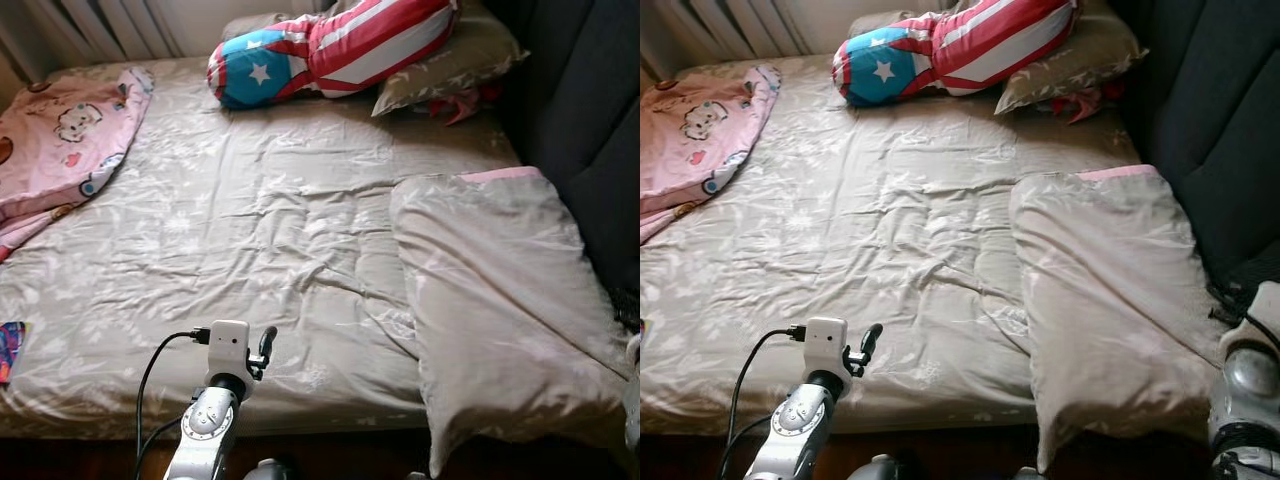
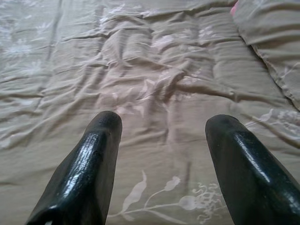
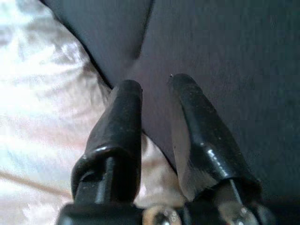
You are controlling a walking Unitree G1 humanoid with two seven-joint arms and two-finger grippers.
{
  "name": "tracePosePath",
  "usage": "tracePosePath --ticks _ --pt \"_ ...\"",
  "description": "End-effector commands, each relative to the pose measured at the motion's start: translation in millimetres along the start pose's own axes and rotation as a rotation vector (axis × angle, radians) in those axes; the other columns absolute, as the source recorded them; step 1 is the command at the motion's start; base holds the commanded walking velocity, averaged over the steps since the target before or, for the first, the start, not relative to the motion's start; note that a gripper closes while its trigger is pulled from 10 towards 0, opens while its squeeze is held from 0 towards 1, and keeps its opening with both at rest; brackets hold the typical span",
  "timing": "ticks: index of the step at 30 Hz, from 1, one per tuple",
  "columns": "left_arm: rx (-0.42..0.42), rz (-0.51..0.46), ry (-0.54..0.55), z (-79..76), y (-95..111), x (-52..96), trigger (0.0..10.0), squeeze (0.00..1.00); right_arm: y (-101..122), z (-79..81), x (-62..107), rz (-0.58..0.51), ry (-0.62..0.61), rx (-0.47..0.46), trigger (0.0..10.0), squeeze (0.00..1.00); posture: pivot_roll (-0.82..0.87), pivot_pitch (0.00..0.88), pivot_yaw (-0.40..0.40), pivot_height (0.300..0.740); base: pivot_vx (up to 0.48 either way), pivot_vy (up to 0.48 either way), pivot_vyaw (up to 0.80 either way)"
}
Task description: Clean up the room
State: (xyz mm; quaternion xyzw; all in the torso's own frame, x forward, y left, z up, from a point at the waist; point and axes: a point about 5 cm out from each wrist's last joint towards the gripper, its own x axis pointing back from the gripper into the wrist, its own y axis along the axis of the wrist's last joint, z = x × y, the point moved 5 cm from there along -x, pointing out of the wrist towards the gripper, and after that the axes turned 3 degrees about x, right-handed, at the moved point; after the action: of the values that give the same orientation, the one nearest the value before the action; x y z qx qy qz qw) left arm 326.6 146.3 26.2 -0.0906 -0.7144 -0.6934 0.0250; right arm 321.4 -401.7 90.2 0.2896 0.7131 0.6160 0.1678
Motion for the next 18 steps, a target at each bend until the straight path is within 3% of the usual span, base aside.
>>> tracePosePath --ticks 1,5,6,9,10,14,15,17,18 --pt "0.022 0.031 0.021 4.6 -11.3 4.2 10.0 0.00 -9.3 9.7 3.8 0.019 0.043 0.004 10.0 0.00 -0.13 0.164 0.032 0.740 0.000 0.000 0.00" --pt "0.055 0.070 0.037 8.3 -22.5 5.7 10.0 0.00 -28.1 57.0 18.9 0.051 0.234 -0.029 10.0 0.00 -0.13 0.156 0.030 0.740 0.000 0.000 0.00" --pt "0.065 0.119 0.051 11.4 -35.9 8.7 10.0 0.00 -53.9 91.6 39.6 0.118 0.371 -0.038 10.0 0.00 -0.14 0.148 0.029 0.740 0.000 0.000 0.00" --pt "0.082 0.190 0.071 14.8 -54.3 14.2 10.0 0.00 -94.0 128.1 76.4 0.225 0.505 -0.018 10.0 0.00 -0.13 0.130 0.030 0.740 0.000 0.000 0.00" --pt "0.082 0.190 0.071 14.8 -54.3 14.2 10.0 0.00 -94.0 128.1 76.4 0.225 0.505 -0.018 10.0 0.00 -0.13 0.130 0.030 0.740 0.000 0.000 0.00" --pt "0.079 0.276 0.093 20.8 -74.8 21.3 10.0 0.00 -140.5 141.1 115.1 0.392 0.533 -0.028 10.0 0.00 -0.14 0.094 0.031 0.740 0.000 0.000 0.00" --pt "0.079 0.276 0.093 20.8 -74.8 21.3 10.0 0.00 -140.5 141.1 115.1 0.392 0.533 -0.028 10.0 0.00 -0.14 0.094 0.031 0.740 0.000 0.000 0.00" --pt "0.078 0.341 0.111 25.9 -89.9 29.0 10.0 0.00 -165.6 143.0 138.6 0.491 0.564 -0.015 10.0 0.00 -0.15 0.072 0.030 0.740 0.000 0.000 0.00" --pt "0.078 0.352 0.114 26.4 -92.4 30.3 10.0 0.00 -168.8 142.9 141.6 0.504 0.568 -0.010 10.0 0.00 -0.15 0.066 0.029 0.740 0.000 0.000 0.00"
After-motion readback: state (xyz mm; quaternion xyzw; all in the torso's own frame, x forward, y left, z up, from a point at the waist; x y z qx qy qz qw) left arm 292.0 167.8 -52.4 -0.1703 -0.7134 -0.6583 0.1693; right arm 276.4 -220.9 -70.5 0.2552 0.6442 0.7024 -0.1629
